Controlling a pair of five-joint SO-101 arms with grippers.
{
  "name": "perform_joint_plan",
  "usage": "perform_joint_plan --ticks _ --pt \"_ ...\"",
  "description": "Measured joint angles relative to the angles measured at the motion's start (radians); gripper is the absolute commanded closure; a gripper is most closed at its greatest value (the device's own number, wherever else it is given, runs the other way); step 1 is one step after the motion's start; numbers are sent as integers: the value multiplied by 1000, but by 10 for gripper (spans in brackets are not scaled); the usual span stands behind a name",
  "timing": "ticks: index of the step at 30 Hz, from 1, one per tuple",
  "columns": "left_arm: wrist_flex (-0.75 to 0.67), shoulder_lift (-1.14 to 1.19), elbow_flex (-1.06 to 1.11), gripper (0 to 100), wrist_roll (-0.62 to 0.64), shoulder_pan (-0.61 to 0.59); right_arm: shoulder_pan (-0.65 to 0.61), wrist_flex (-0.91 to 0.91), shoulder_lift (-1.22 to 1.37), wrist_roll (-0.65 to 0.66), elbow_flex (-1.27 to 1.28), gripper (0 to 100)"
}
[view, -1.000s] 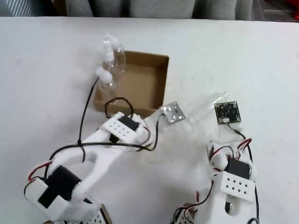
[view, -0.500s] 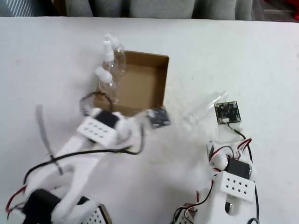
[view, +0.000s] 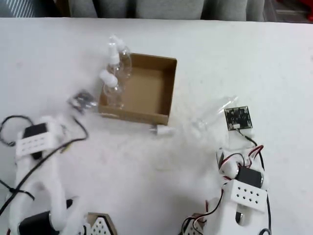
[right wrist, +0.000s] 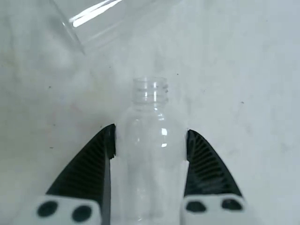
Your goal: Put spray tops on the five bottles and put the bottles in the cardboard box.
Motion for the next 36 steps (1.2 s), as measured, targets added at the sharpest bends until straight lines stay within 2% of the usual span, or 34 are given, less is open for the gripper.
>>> perform_joint_plan --ticks 3,8,16,20,24,26,29,33,36 --pt "-107 41 0 976 57 -107 0 0 0 0 0 981" --pt "-216 124 0 963 204 -184 0 0 0 0 0 981" --pt "-269 170 0 695 285 -261 0 -2 0 0 9 981" --pt "-269 170 0 716 285 -308 0 -3 0 0 9 981" --pt "-267 170 -2 795 288 -359 0 -3 0 0 9 981" --pt "-227 170 -25 852 288 -382 0 -3 0 0 9 981" --pt "-83 170 -92 919 324 -388 0 -3 0 0 9 981" --pt "129 170 -192 935 483 -370 0 -3 0 0 9 981" --pt "204 170 -221 935 578 -305 0 -3 0 0 9 981"
